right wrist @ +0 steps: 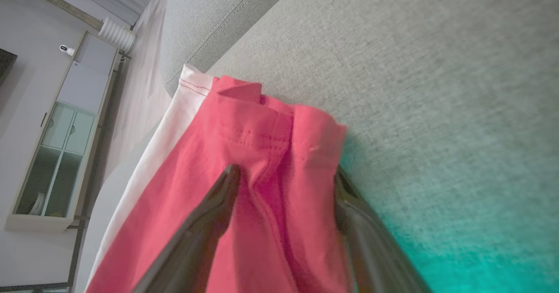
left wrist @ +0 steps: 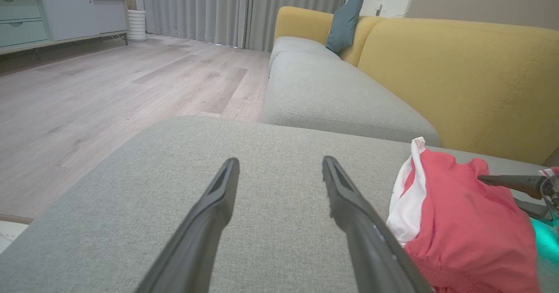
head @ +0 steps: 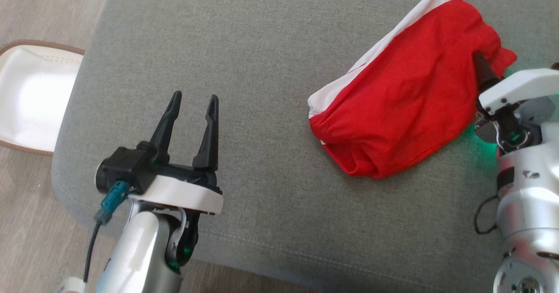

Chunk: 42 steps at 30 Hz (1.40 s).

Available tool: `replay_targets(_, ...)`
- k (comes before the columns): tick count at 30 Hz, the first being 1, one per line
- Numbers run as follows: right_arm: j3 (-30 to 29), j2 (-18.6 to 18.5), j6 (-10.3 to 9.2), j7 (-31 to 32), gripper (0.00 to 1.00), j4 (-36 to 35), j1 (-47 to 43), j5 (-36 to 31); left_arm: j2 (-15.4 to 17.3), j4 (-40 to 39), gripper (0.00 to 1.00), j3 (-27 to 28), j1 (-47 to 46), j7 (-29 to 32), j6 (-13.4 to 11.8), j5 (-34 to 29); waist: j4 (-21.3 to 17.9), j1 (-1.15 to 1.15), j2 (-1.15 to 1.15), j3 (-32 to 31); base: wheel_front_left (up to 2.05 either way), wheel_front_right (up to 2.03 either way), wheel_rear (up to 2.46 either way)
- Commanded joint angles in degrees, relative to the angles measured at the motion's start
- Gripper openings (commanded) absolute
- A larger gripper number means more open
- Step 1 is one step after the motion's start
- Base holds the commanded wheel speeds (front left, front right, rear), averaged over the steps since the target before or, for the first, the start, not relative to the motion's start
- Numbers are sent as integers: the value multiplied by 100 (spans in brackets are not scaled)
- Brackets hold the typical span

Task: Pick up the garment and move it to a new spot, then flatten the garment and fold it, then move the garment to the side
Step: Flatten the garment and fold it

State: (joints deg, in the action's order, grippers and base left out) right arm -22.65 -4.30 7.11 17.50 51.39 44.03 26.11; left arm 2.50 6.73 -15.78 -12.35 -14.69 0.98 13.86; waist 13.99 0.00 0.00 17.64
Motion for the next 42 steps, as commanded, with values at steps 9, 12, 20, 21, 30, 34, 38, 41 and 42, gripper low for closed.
replay_targets(9,529,142,37,66,100,173,146,78,38,-187,100,143,-243,-30,-41,3,15,0,0,53,0,0,0)
replay_targets(12,482,142,37,18,100,249,198,-63,38,-175,100,143,-261,-30,-42,4,26,0,0,86,0,0,0)
replay_targets(20,168,142,37,-110,0,586,565,-686,38,-122,100,127,-316,-30,-40,63,27,0,0,210,0,0,0)
replay_targets(21,145,142,37,-143,0,624,613,-726,38,-112,100,127,-323,-30,-43,68,20,0,0,210,0,0,0)
replay_targets(30,229,142,37,-991,0,1005,630,87,38,-7,100,198,-225,-30,-20,24,-395,0,0,-133,0,0,0)
replay_targets(34,500,142,37,-1516,0,1181,460,799,38,25,100,256,-154,-30,15,-53,-719,0,0,-342,0,0,0)
replay_targets(38,715,142,37,-2102,0,1405,180,1386,38,47,100,288,-86,-30,53,-109,-989,0,0,-551,0,0,0)
replay_targets(41,858,142,37,-2556,0,1644,-45,1728,38,44,100,332,-12,-30,38,-119,-1142,0,0,-682,0,0,0)
replay_targets(42,858,142,37,-2556,0,1644,-45,1728,38,44,100,332,-12,-30,38,-119,-1142,0,0,-682,0,0,0)
